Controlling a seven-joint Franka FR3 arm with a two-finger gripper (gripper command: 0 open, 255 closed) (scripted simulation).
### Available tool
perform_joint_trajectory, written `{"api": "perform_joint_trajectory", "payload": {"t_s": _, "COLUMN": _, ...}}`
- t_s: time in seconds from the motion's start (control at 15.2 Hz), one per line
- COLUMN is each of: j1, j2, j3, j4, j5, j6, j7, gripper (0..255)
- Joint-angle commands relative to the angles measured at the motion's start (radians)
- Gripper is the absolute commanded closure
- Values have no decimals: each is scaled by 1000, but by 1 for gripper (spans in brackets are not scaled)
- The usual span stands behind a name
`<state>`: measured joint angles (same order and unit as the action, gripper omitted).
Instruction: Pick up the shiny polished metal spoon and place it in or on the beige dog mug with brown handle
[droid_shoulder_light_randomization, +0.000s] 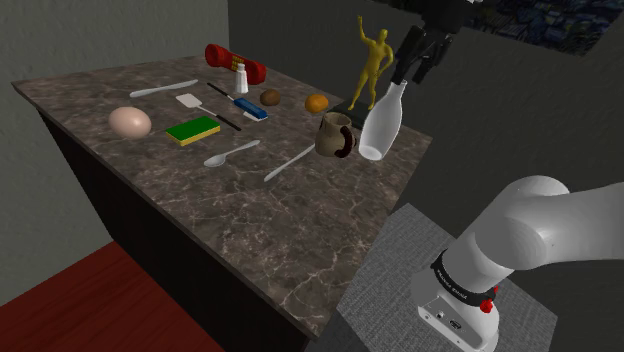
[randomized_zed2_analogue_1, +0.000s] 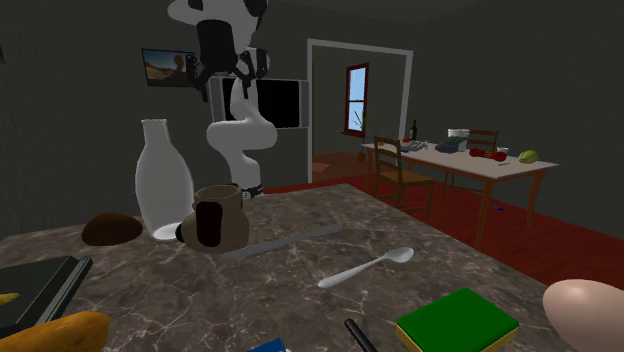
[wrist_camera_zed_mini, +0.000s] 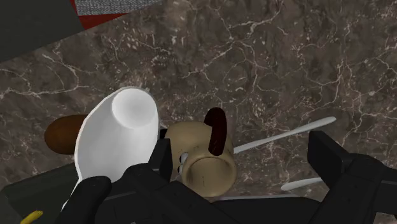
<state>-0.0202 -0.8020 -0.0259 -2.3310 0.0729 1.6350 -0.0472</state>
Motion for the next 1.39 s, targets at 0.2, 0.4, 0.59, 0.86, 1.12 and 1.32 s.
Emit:
{"api": "perform_joint_trajectory", "payload": {"t_s": 0.2, "j1": 20, "j2": 59, "j3": 46, "j4": -15, "j5": 20, "j6": 82, "j7": 28, "gripper": 0}}
{"api": "perform_joint_trajectory", "payload": {"t_s": 0.4, "j1": 38, "j2": 127, "j3": 91, "j4": -20, "j5": 35, "j6": 162, "j7": 56, "gripper": 0}}
{"api": "perform_joint_trajectory", "payload": {"t_s": 0.59, "j1": 54, "j2": 204, "j3": 137, "j4": -13, "j5": 45, "j6": 240, "j7": 85, "gripper": 0}}
{"api": "perform_joint_trajectory", "payload": {"t_s": 0.86, "j1": 71, "j2": 319, "j3": 196, "j4": 14, "j5": 45, "j6": 337, "j7": 127, "gripper": 0}}
{"api": "perform_joint_trajectory", "payload": {"t_s": 1.12, "j1": 83, "j2": 445, "j3": 254, "j4": 60, "j5": 28, "j6": 424, "j7": 175, "gripper": 0}}
{"api": "perform_joint_trajectory", "payload": {"t_s": 1.32, "j1": 90, "j2": 546, "j3": 296, "j4": 107, "j5": 0, "j6": 481, "j7": 217, "gripper": 0}}
